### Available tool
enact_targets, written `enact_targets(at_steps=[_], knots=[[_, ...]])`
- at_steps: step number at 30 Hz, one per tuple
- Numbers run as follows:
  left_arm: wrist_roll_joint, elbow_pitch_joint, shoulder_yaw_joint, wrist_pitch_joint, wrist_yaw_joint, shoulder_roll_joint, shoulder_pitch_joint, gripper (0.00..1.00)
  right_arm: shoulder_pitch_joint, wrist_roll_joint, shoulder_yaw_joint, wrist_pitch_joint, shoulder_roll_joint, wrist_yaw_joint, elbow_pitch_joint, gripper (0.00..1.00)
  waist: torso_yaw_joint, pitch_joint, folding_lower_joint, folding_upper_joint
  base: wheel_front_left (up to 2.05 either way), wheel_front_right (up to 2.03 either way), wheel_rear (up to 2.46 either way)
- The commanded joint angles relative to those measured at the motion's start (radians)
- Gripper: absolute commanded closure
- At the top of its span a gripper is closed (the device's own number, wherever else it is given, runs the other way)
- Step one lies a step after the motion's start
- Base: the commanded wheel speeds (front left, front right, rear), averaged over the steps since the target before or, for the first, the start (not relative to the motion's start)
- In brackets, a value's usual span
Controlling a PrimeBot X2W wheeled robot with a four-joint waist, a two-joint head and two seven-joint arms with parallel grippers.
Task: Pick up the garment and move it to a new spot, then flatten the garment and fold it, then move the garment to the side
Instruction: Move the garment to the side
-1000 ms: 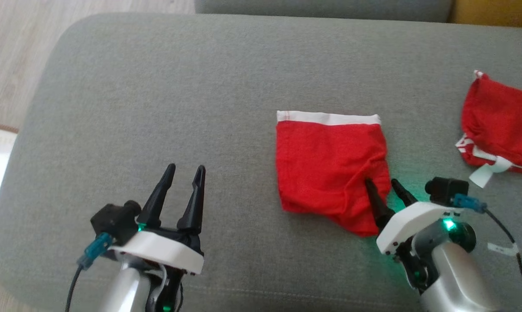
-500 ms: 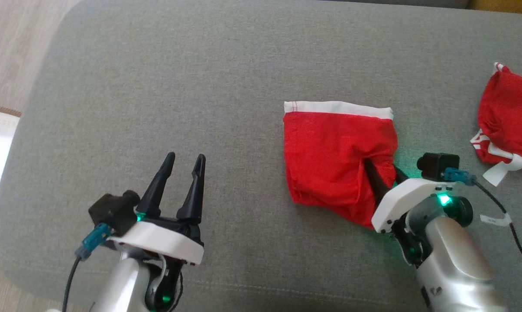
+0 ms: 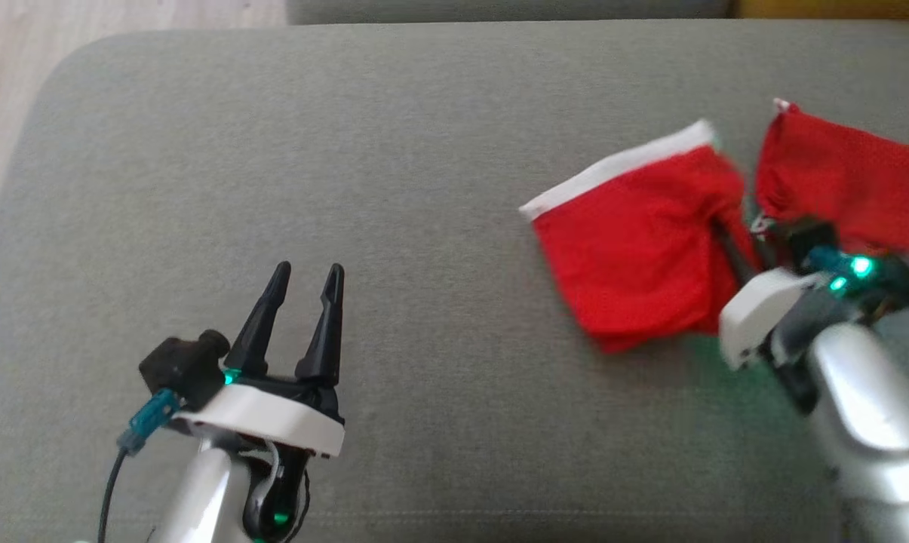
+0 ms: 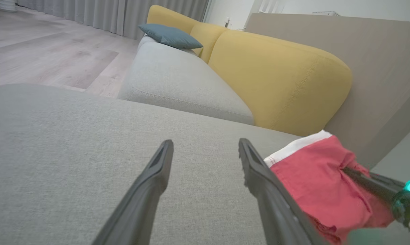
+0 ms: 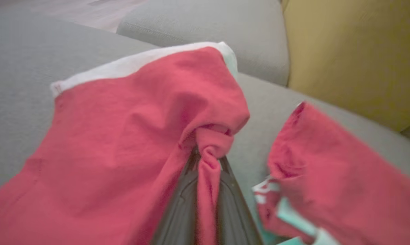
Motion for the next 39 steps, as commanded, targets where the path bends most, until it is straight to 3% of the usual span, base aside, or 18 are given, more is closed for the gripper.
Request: enact_targets(at_steps=[1, 9, 12, 17, 22, 35, 36, 37, 38, 39], knots=[[0.010, -0.037, 0.033, -0.012, -0.002, 0.005, -0.030, 0.00, -0.056, -0.011, 0.034, 0.015, -0.061, 0.004, -0.058, 1.00, -0.037, 0.005, 0.0000, -0.0001, 0.00, 0.00, 0.00], [0.014, -0.051, 0.022, -0.012, -0.005, 0.005, -0.063, 0.00, -0.142, 0.005, 0.001, 0.102, -0.305, 0.004, -0.065, 1.00, -0.093, 0.066, 0.0000, -0.0001, 0.00, 0.00, 0.00], [0.016, -0.055, 0.017, -0.012, -0.006, 0.005, -0.078, 0.00, -0.165, -0.021, -0.072, 0.138, -0.341, 0.004, -0.030, 1.00, -0.097, 0.090, 0.0000, -0.0001, 0.00, 0.00, 0.00], [0.019, -0.056, 0.016, -0.012, -0.008, 0.005, -0.091, 0.00, -0.181, -0.057, -0.183, 0.158, -0.337, 0.004, -0.001, 1.00, -0.094, 0.114, 0.0000, -0.0001, 0.00, 0.00, 0.00], [0.022, -0.055, 0.020, -0.012, -0.009, 0.005, -0.095, 0.00, -0.177, -0.100, -0.289, 0.182, -0.293, 0.004, 0.016, 1.00, -0.087, 0.129, 0.0000, -0.0001, 0.00, 0.00, 0.00], [0.028, -0.054, 0.029, -0.012, -0.010, 0.005, -0.086, 0.00, -0.147, -0.152, -0.393, 0.201, -0.222, 0.004, -0.010, 1.00, -0.081, 0.142, 0.0000, -0.0001, 0.00, 0.00, 0.00], [0.028, -0.053, 0.029, -0.012, -0.010, 0.005, -0.085, 0.00, -0.147, -0.146, -0.400, 0.203, -0.214, 0.004, -0.011, 0.92, -0.082, 0.141, 0.0000, -0.0001, 0.00, 0.00, 0.00], [0.028, -0.052, 0.028, -0.012, -0.011, 0.005, -0.085, 0.00, -0.147, -0.136, -0.406, 0.206, -0.205, 0.004, -0.013, 0.59, -0.084, 0.140, 0.0000, -0.0001, 0.00, 0.00, 0.00], [0.027, -0.052, 0.027, -0.012, -0.011, 0.005, -0.086, 0.00, -0.148, -0.130, -0.408, 0.208, -0.198, 0.004, -0.017, 0.06, -0.085, 0.141, 0.0000, -0.0001, 0.00, 0.00, 0.00], [0.027, -0.052, 0.026, -0.012, -0.011, 0.005, -0.087, 0.00, -0.150, -0.130, -0.409, 0.209, -0.194, 0.004, -0.022, 0.00, -0.086, 0.141, 0.0000, -0.0001, 0.00, 0.00, 0.00]])
